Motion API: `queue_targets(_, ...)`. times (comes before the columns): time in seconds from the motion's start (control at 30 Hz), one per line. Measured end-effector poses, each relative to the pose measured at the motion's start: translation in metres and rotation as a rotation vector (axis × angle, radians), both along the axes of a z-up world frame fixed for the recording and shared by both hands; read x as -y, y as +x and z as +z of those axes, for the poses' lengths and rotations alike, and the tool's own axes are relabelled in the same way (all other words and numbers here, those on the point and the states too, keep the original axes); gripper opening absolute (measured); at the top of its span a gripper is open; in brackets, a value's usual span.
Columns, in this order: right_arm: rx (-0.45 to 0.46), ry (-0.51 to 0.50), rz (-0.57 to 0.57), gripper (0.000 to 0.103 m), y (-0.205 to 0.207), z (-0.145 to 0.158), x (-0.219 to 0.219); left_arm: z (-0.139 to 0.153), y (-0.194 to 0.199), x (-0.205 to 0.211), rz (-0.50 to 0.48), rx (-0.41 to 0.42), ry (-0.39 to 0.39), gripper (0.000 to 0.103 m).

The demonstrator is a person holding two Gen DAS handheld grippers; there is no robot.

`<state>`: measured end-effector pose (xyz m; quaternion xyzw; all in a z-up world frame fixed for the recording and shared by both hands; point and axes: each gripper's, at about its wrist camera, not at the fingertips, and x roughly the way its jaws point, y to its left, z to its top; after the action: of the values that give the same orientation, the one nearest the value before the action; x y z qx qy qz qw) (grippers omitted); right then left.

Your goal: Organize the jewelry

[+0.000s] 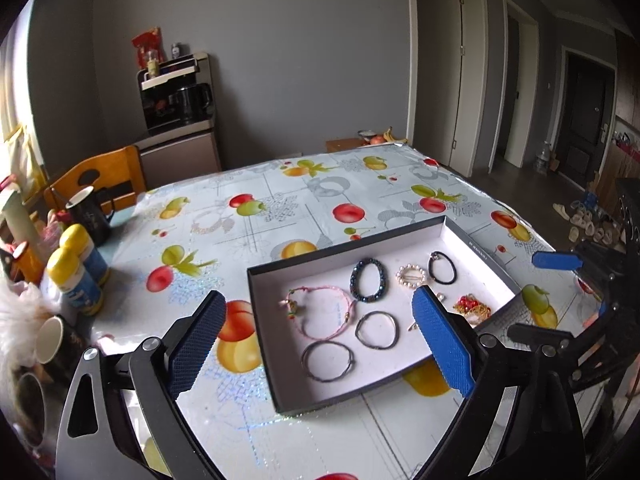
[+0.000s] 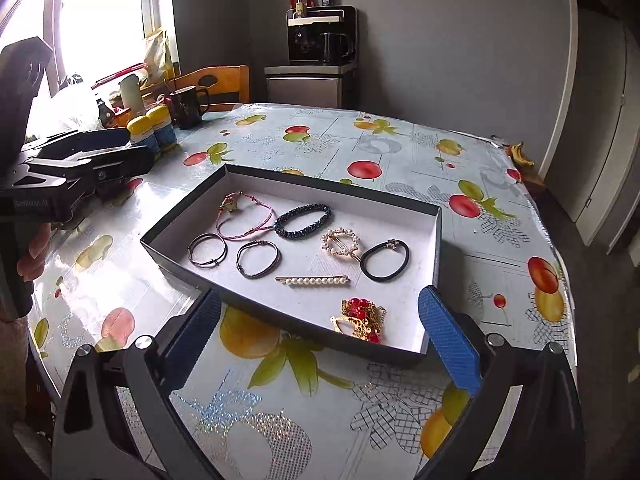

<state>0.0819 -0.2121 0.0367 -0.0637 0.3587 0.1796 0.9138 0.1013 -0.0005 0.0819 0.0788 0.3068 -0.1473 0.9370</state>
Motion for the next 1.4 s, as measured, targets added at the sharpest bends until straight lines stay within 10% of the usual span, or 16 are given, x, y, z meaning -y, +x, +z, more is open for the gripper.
queue_targets(0.67, 0.153, 0.060, -0.190, 0.098, -0.016, -0.033, 0.022, -0.061, -0.050, 0.006, 0.183, 0.100, 0.005, 0.097)
queue_targets(1.4, 0.200, 0.046, -0.192, 0.098, -0.024, -0.035, 0.014, -0.069, -0.066, 0.027, 0.125, 0.204, 0.053, 0.098)
